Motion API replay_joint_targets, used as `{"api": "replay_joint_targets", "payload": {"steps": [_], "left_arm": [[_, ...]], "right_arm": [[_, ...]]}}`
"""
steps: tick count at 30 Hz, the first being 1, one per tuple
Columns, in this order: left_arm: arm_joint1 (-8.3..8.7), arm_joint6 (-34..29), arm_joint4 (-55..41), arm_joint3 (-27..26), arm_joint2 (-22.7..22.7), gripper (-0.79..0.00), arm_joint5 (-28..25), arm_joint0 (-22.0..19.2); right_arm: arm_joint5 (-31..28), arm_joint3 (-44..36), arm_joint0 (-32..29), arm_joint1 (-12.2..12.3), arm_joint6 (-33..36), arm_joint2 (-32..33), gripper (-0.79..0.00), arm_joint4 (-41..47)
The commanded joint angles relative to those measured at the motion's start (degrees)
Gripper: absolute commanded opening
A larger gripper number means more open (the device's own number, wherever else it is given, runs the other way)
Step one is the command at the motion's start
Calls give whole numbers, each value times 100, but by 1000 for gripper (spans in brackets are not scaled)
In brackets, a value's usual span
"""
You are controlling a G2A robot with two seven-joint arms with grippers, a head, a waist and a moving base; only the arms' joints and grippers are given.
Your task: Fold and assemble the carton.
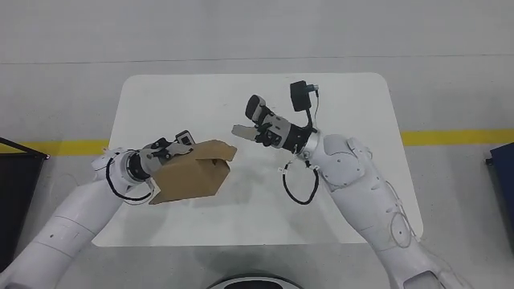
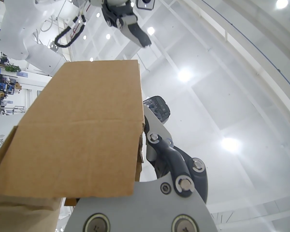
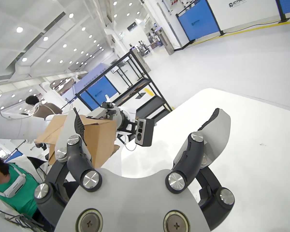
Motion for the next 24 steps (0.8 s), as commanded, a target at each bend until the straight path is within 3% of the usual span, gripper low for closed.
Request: {"api": "replay_joint_targets", "payload": {"steps": [1, 7, 17, 24], "left_arm": [[2, 0, -3, 3, 4, -785, 0, -5], [9, 0, -13, 4, -10, -785, 0, -1], [17, 0, 73, 17, 22, -785, 0, -31], [-28, 0, 353, 116, 34, -785, -47, -60]], "right_arm": [[-69, -24, 32, -2, 122, -78, 0, -56], [-41, -36, 137, 9, 679, -338, 0, -658], [135, -233, 106, 23, 674, -391, 0, -999], [749, -307, 324, -3, 1121, -619, 0, -1291]]}}
